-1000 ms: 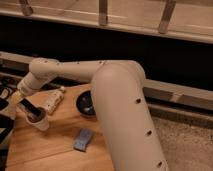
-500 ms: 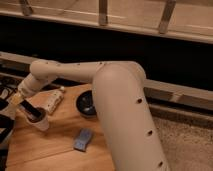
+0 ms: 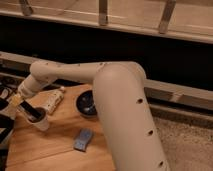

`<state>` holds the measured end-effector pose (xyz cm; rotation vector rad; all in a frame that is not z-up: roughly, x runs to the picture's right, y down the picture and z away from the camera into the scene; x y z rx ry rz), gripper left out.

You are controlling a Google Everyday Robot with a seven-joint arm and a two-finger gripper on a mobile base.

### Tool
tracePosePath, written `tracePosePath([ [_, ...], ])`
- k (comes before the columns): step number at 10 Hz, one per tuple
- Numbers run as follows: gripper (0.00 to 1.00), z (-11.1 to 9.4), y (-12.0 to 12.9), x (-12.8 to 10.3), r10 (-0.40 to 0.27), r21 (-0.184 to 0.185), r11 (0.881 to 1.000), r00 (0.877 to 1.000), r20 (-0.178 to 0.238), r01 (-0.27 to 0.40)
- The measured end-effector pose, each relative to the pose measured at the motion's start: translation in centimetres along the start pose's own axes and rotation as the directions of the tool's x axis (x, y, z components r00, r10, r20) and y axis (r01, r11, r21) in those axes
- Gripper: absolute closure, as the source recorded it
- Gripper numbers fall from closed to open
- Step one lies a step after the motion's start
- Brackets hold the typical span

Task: Place the eraser in the ceramic cup

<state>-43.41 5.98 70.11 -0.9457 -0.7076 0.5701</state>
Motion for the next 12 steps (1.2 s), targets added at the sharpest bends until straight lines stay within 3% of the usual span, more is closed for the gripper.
tracePosePath([
  [12,0.98,0.45,0.65,0.79,0.004,-0.007,1.000,1.000,0.003,-0.004],
])
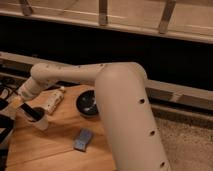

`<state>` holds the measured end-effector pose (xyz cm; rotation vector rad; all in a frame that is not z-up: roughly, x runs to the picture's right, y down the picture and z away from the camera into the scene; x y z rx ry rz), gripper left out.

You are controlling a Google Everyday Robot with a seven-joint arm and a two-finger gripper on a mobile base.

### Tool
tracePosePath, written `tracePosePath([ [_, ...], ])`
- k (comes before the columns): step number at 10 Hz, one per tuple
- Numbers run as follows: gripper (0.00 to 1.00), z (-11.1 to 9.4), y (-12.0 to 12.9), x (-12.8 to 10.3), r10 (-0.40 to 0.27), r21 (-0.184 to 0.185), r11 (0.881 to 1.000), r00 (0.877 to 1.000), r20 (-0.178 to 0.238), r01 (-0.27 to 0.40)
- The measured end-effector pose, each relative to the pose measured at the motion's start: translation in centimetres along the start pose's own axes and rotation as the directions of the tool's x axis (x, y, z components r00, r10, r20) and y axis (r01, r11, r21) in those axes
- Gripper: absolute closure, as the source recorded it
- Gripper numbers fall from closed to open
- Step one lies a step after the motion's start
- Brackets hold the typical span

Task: Place the eraser in the ceramic cup

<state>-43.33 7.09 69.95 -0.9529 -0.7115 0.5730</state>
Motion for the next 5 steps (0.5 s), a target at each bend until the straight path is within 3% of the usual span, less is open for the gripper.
tracePosePath([
  [5,0.98,0.19,0.33,0.26,-0.002,-0.001,1.000,1.000,0.002,0.002],
])
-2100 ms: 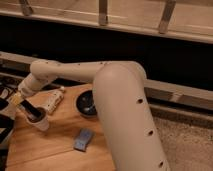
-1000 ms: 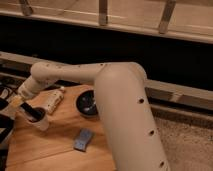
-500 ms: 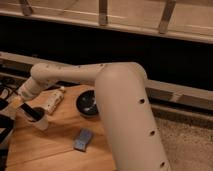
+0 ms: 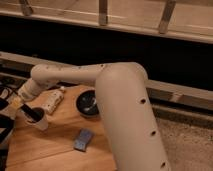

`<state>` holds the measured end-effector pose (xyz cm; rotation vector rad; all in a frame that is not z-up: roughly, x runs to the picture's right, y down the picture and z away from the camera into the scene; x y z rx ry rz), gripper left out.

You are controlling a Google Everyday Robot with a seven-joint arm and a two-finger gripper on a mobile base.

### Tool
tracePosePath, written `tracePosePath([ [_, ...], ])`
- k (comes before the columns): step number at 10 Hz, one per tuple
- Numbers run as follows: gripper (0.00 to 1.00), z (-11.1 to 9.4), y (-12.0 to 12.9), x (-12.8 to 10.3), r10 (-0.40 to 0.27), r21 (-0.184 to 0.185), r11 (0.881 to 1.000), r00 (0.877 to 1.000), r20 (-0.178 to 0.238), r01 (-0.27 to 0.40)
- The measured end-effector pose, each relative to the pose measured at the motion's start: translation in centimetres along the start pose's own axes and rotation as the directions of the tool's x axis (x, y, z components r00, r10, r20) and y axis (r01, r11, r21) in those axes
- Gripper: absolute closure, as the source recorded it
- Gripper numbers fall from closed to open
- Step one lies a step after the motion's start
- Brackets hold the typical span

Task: Place the eraser in the ceramic cup

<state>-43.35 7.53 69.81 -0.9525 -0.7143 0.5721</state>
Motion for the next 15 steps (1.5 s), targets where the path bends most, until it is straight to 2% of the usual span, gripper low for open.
tracePosePath([
  [10,0.98,0.25,0.66,0.41,0.000,-0.010,1.000,1.000,0.011,0.000],
  [11,0.93,0.30,0.81,0.43,-0.002,-0.012,1.000,1.000,0.012,0.002],
  [13,0.76,0.30,0.88,0.53,-0.001,-0.014,1.000,1.000,0.015,0.002],
  [14,0.63,0.23,0.86,0.62,0.000,-0.014,1.000,1.000,0.016,0.001],
  [15,0.59,0.15,0.83,0.67,0.001,-0.013,1.000,1.000,0.018,-0.001],
])
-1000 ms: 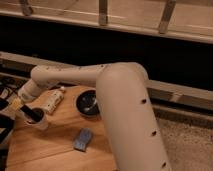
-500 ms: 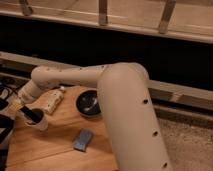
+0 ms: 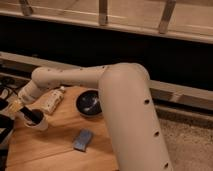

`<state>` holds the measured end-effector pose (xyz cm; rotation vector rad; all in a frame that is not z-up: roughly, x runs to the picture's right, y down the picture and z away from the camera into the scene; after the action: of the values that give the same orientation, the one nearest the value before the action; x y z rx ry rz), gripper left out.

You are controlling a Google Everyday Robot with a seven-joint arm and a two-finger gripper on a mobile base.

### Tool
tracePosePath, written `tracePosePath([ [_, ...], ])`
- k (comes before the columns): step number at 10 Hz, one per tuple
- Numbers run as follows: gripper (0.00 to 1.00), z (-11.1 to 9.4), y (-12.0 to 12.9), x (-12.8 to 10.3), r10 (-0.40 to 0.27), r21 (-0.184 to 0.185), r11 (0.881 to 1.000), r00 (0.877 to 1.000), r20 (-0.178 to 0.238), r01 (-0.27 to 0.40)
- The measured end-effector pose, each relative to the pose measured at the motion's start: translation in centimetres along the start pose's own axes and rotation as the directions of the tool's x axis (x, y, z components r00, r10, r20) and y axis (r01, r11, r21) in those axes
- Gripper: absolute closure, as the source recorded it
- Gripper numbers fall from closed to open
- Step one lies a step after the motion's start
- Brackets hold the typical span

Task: Place the eraser in the ceramic cup

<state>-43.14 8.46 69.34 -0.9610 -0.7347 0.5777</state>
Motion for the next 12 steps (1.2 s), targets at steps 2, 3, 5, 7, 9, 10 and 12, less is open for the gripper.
tracePosePath([
  [2,0.57,0.02,0.12,0.09,0.000,-0.001,1.000,1.000,0.002,0.000],
  [3,0.56,0.06,0.20,0.13,-0.001,-0.002,1.000,1.000,0.004,0.001],
  [5,0.42,-0.08,0.17,0.28,0.000,-0.002,1.000,1.000,0.009,0.000],
  [7,0.30,-0.18,0.17,0.39,0.001,-0.002,1.000,1.000,0.013,-0.001],
  [9,0.15,-0.10,0.30,0.45,-0.002,-0.002,1.000,1.000,0.016,0.002],
  [10,0.10,-0.25,0.19,0.56,-0.001,0.001,1.000,1.000,0.019,0.001],
  [12,0.09,-0.34,0.18,0.65,0.000,0.001,1.000,1.000,0.020,0.000],
])
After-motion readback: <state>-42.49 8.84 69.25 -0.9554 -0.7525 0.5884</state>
